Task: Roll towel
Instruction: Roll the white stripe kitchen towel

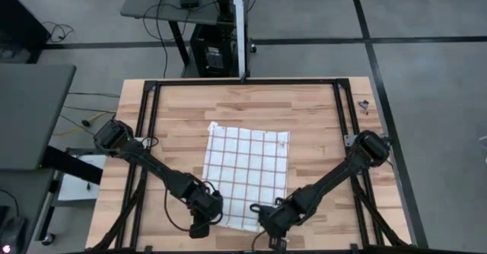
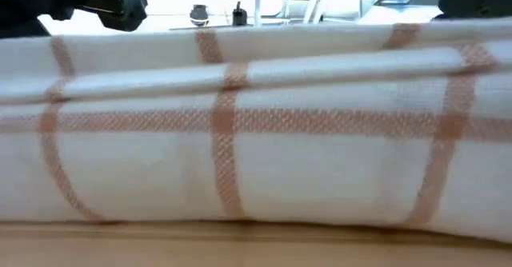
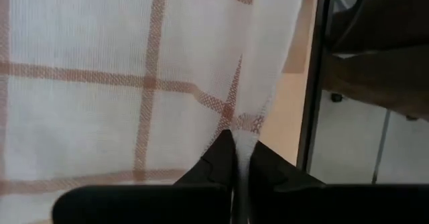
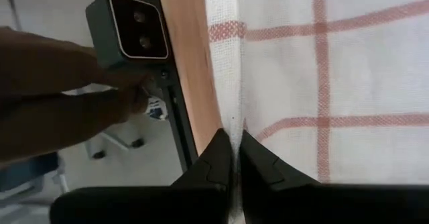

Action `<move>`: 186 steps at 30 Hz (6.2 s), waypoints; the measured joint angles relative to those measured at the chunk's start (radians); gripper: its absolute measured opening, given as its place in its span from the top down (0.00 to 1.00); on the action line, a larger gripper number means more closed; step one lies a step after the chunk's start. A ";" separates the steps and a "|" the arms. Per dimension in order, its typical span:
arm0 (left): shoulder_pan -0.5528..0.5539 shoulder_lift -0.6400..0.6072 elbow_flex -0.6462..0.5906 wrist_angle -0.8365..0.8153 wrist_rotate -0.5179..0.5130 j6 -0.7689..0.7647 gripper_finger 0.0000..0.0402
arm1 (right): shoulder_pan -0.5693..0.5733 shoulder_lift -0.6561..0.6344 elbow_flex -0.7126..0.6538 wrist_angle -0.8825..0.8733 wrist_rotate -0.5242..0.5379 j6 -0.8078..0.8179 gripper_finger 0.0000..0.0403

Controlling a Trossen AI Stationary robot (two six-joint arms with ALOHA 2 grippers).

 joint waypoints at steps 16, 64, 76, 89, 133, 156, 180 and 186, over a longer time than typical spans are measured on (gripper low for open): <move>0.161 0.009 -0.006 -0.124 -0.043 0.245 1.00 | -0.105 -0.130 -0.335 0.251 -0.006 0.074 1.00; 0.131 -0.167 0.030 -0.262 -0.367 0.166 0.79 | -0.159 -0.345 -0.350 0.083 0.119 -0.039 0.54; 0.009 -0.168 -0.103 -0.069 -0.446 0.082 0.79 | -0.062 -0.143 -0.350 0.397 0.214 -0.010 0.84; 0.003 -0.170 -0.356 0.226 -0.272 0.000 0.82 | -0.088 -0.002 -0.394 0.641 0.083 0.018 1.00; 0.150 -0.512 -0.051 -0.046 -0.296 0.179 0.68 | -0.175 -0.376 -0.392 0.914 0.095 -0.018 0.74; -0.284 0.017 0.298 -0.503 -0.872 0.148 0.55 | 0.177 -0.209 -0.004 -0.224 0.958 -0.290 0.50; -0.259 0.328 0.298 -0.491 -0.915 -0.048 0.55 | 0.174 0.019 -0.004 0.017 0.952 -0.157 0.50; -0.230 0.330 0.275 -0.484 -0.923 -0.055 0.55 | 0.175 0.019 -0.004 0.018 0.952 -0.157 0.50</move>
